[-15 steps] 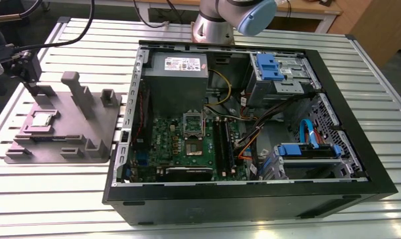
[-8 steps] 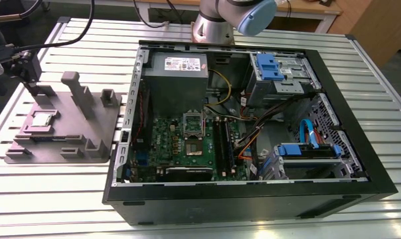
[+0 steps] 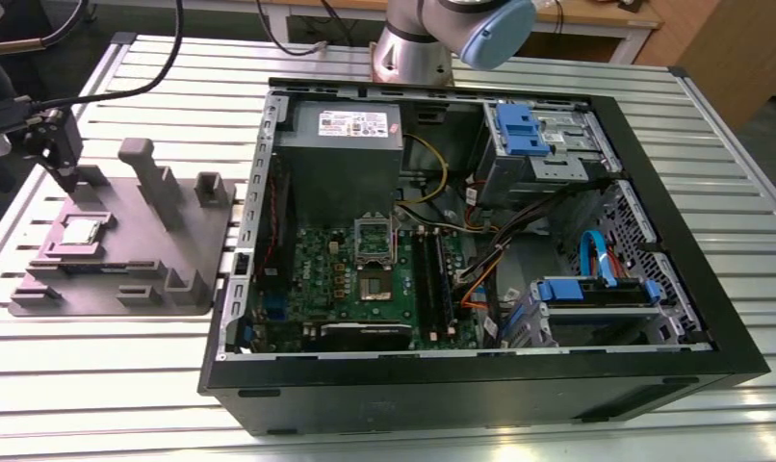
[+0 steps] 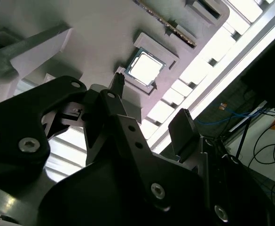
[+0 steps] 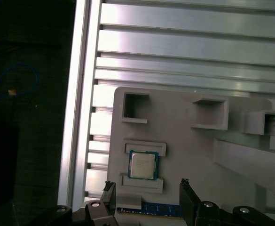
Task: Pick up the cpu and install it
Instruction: 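Pick up the cpu and move it towards the insertion slot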
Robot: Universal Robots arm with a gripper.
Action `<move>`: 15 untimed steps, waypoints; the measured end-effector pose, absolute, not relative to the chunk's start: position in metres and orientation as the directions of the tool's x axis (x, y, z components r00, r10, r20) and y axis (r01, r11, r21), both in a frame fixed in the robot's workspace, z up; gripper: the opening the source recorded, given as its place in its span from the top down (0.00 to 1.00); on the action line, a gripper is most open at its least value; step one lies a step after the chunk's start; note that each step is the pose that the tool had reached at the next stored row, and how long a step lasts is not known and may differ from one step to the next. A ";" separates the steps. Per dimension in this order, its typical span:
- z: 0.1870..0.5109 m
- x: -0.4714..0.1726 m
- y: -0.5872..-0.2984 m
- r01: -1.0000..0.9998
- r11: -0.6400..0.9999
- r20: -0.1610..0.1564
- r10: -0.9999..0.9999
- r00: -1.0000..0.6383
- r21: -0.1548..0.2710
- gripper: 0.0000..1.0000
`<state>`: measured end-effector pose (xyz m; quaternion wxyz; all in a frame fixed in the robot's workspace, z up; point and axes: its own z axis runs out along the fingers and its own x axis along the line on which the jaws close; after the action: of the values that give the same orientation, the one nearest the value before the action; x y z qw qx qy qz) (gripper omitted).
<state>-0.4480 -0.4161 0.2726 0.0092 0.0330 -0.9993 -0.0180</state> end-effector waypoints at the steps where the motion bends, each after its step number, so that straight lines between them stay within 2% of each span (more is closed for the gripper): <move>1: 0.271 -0.448 -0.417 -0.066 0.997 0.017 -0.066 -0.998 0.037 0.35; 10: 0.255 -0.448 -0.420 -0.065 0.997 0.017 -0.066 -0.998 0.038 0.35; 15: 0.251 -0.448 -0.424 -0.065 0.995 0.015 -0.066 -0.998 0.072 0.35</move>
<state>-0.4481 -0.4240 0.2508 0.0086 0.0329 -0.9988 -0.0360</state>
